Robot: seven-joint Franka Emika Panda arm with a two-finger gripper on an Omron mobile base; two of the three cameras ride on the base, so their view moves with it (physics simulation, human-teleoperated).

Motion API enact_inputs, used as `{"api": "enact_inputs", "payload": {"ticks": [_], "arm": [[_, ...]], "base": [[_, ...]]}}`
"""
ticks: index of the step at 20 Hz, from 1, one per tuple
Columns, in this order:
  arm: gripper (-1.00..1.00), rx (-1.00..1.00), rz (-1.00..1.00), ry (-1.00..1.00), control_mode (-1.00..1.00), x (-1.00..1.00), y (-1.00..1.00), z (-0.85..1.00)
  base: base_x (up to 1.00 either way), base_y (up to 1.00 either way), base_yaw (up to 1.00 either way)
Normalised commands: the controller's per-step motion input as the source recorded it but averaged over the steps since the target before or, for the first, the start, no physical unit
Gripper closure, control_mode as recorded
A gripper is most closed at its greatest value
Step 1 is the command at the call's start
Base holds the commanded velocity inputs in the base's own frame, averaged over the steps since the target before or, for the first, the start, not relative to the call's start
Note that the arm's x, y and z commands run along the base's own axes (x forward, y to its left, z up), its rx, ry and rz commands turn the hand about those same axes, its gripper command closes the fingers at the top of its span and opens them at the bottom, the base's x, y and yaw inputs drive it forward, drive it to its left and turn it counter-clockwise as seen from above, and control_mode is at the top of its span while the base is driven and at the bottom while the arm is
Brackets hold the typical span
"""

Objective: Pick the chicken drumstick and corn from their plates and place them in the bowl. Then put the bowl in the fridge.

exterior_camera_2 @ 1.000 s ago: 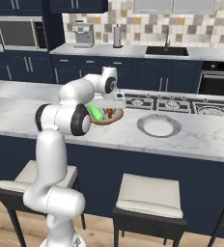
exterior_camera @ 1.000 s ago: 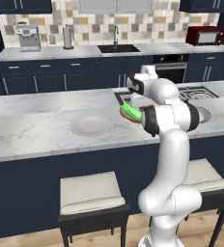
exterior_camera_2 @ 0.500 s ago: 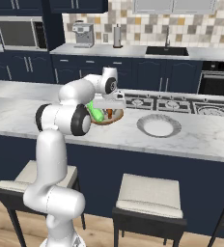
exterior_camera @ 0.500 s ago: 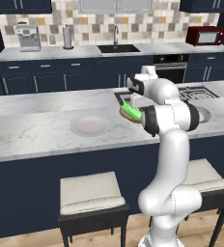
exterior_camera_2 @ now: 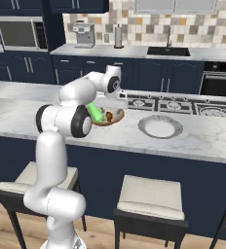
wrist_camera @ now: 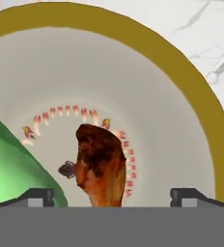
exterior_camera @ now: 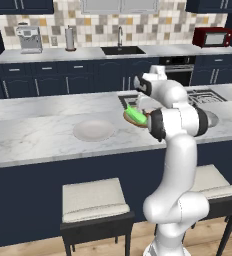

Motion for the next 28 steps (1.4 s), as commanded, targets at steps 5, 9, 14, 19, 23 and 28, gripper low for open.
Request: {"api": "enact_inputs", "payload": {"ticks": [5, 9, 14, 19, 23, 28], "arm": [[-1.0, 0.12, -0.23, 0.0, -1.0, -0.26, -0.22, 0.29], [-1.0, 0.01, -0.32, 0.01, -1.0, -0.31, -0.2, 0.02], [-1.0, 0.0, -0.34, 0.0, -1.0, -0.22, -0.03, -0.05], [-1.0, -0.01, -0.19, 0.0, -1.0, -0.27, -0.02, -0.23], [-1.0, 0.0, -0.11, 0.0, -1.0, -0.29, 0.1, -0.26], [-1.0, -0.01, -0.1, -0.02, -1.0, -0.18, 0.22, -0.21]], "base": [[0.0, 0.0, 0.0], [0.0, 0.0, 0.0], [0.0, 0.0, 0.0], [0.0, 0.0, 0.0], [0.0, 0.0, 0.0], [0.0, 0.0, 0.0]]}}
